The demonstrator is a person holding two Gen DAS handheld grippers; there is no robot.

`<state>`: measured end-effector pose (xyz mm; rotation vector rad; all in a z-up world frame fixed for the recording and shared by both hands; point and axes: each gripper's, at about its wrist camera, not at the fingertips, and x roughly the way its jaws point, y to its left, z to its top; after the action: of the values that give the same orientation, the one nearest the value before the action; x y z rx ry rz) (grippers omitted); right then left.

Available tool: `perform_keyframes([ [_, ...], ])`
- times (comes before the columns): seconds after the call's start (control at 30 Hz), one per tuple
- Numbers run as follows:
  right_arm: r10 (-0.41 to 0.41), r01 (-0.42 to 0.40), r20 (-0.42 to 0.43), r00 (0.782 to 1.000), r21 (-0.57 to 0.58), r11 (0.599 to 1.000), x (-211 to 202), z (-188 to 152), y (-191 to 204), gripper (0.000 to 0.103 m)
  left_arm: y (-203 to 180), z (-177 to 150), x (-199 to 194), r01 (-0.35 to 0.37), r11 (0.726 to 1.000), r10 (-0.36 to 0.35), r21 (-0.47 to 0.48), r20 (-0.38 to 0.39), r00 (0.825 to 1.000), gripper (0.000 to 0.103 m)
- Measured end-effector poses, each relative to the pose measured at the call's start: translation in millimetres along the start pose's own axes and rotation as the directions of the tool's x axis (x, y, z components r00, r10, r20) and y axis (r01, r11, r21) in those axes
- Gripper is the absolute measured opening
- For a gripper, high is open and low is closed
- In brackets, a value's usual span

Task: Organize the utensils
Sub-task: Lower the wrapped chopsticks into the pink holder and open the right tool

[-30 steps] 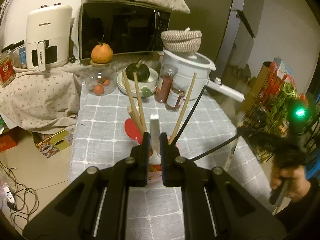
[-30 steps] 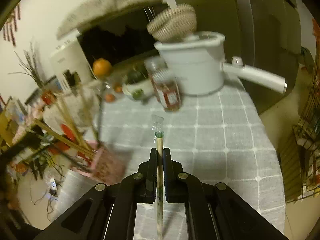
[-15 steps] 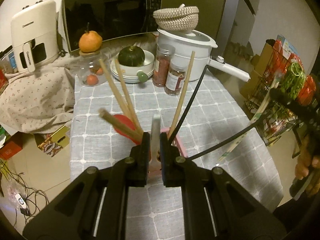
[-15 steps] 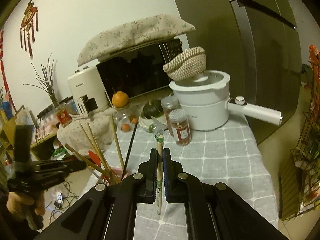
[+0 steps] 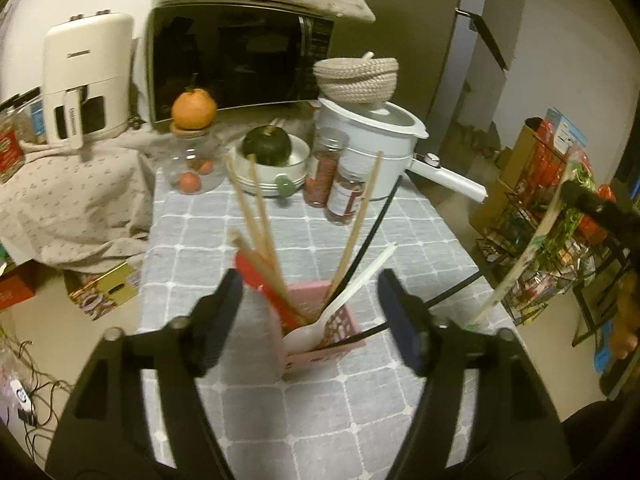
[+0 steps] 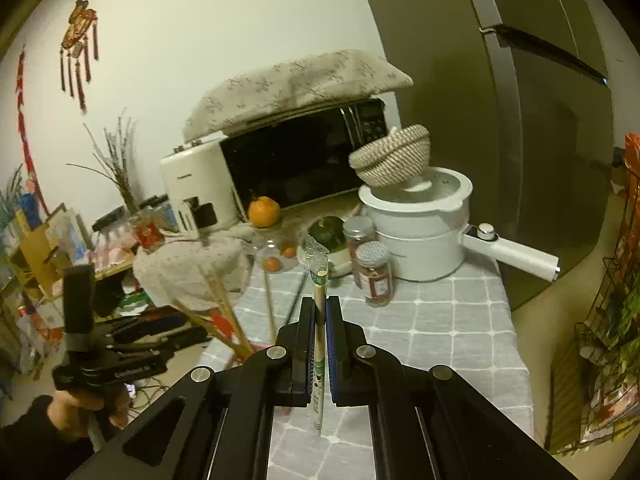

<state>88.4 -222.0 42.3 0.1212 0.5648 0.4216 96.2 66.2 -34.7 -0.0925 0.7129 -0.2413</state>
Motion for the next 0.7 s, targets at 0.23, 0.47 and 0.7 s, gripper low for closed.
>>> perform_keyframes([
  [0.23,0.078,-0.081,0.068,0.995,0.032,0.996,-19.6,18.9,16.9,0.005,22.4,-15.0,-6.6,-0.048,0.997,0.045,-0.064,-0.043,0.998,0.086],
  [0.47,0.099,-0.106,0.131,0.986,0.043,0.993,-0.8,28.5,46.7,0.005,44.0,-28.0,-13.9,-0.117,0.990,0.110,-0.081,-0.089,0.990,0.086],
  [0.7,0.074,-0.081,0.123,0.990,0.054,0.995,54.1,8.8,70.7,0.005,60.5,-32.9,-21.9,-0.132,0.985,0.122,-0.110,-0.096,0.988,0.086],
])
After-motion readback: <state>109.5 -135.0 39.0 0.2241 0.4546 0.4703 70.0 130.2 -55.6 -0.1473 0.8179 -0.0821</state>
